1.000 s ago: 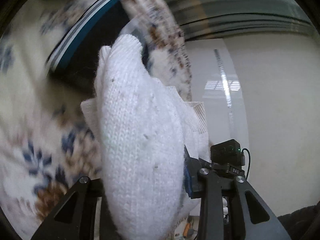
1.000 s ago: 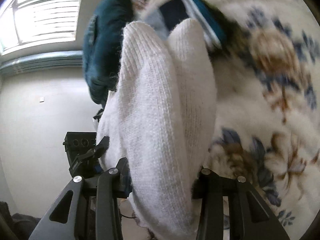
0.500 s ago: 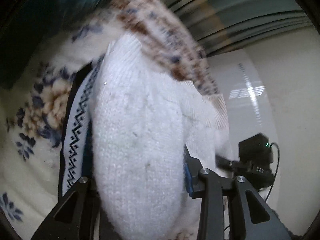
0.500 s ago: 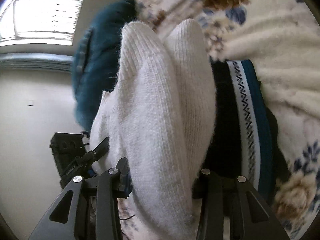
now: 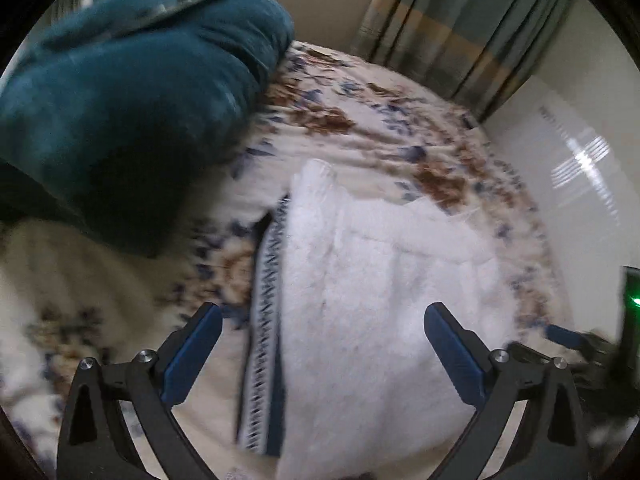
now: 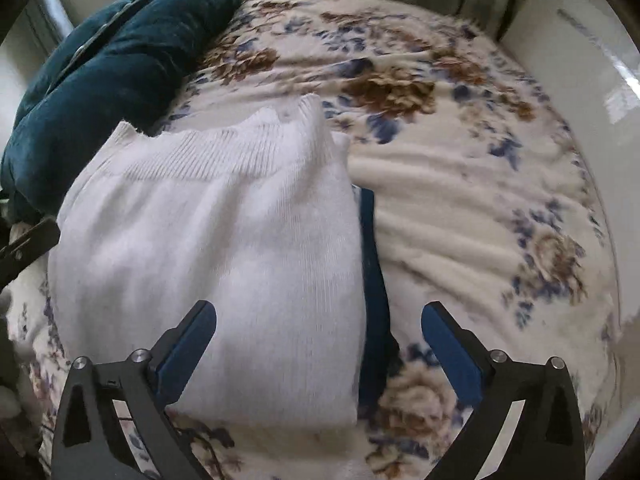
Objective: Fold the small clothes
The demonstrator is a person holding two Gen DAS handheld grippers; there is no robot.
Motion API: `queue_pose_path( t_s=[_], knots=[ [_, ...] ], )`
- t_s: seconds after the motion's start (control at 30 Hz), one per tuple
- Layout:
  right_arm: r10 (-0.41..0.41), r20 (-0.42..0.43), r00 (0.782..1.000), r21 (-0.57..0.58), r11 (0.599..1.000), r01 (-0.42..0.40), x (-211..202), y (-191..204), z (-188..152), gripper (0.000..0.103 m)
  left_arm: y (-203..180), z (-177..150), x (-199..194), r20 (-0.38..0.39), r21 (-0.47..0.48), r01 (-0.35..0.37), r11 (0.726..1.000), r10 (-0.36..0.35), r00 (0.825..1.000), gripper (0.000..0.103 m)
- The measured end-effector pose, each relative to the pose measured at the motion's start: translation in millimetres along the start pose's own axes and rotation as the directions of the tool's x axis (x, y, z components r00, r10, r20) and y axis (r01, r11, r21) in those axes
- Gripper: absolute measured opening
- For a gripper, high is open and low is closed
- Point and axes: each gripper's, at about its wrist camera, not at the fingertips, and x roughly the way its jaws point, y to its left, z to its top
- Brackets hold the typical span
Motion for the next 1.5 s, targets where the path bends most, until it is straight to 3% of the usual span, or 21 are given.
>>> queue_pose_path(
  t_s=[0.1, 0.33, 0.57, 0.87, 1.03, 1.23, 1.5],
  knots=[
    [-0.077, 0.035, 0.996, 0.031, 0.997, 0.076, -27, 7, -15, 0.103, -10, -8, -6, -0.019, 0.03, -0.069, 0.997, 0.07, 0.997, 0.103],
    [-0.13, 0.08, 0.988, 0.071, 0.99, 0.124, -107, 4, -55, 0.103, -45, -25, -59, -0.012, 0.077, -0.158, 0.984, 0.16, 0.987, 0.103],
    [-0.166, 0.17, 0.971, 0.089, 0.984, 0.153, -236, -3, -99, 0.103, -84, -39, -167, 0.065, 0.087, -0.168, 0.982, 0.162, 0.985, 0.103],
    [-0.154, 0.321, 0.935, 0.082, 0.987, 0.135, -422, -8, -163, 0.103, -130, -73, -320, 0.171, 0.115, -0.179, 0.977, 0.157, 0.973, 0.103],
    [-0.154, 0.396, 0.905, 0.071, 0.988, 0.137, -502, -8, -197, 0.103, -145, -90, -393, 0.236, 0.106, -0.176, 0.979, 0.148, 0.96, 0.103],
    [-0.143, 0.457, 0.878, 0.082, 0.99, 0.119, -573, -11, -238, 0.103, -155, -111, -451, 0.283, 0.094, -0.184, 0.979, 0.151, 0.947, 0.103],
    [-0.125, 0.514, 0.848, 0.059, 0.992, 0.111, -634, -7, -281, 0.103, -161, -140, -486, 0.292, 0.081, -0.198, 0.977, 0.167, 0.942, 0.103]
  ],
)
